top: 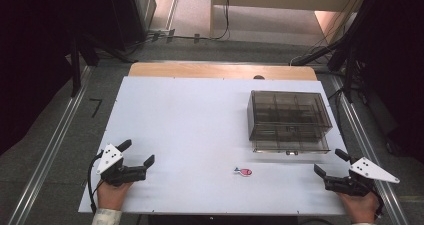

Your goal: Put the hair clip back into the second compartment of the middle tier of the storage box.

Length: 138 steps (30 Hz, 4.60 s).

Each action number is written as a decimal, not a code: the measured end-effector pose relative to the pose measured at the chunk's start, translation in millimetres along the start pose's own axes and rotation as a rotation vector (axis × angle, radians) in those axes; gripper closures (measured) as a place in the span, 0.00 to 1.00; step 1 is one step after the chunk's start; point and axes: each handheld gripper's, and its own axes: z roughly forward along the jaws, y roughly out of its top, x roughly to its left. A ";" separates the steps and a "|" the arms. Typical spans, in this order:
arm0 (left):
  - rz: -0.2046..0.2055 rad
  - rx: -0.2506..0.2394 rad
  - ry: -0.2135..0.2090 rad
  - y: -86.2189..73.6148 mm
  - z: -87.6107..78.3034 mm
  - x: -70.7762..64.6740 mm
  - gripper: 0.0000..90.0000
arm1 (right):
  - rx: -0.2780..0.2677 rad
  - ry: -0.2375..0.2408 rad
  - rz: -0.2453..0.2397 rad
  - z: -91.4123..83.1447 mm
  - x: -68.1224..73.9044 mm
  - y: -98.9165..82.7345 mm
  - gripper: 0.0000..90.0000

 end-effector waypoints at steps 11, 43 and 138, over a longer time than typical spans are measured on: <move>0.002 0.000 -0.001 0.0 0.2 -0.1 0.02 | 0.071 0.066 -0.063 4.7 13.0 2.2 0.04; 0.003 0.004 0.001 0.2 0.3 -0.1 0.02 | 0.127 0.167 -0.207 27.8 65.0 17.3 0.06; 0.000 0.008 0.004 0.3 1.2 -0.3 0.02 | 0.243 0.406 -0.392 106.1 156.3 50.5 0.53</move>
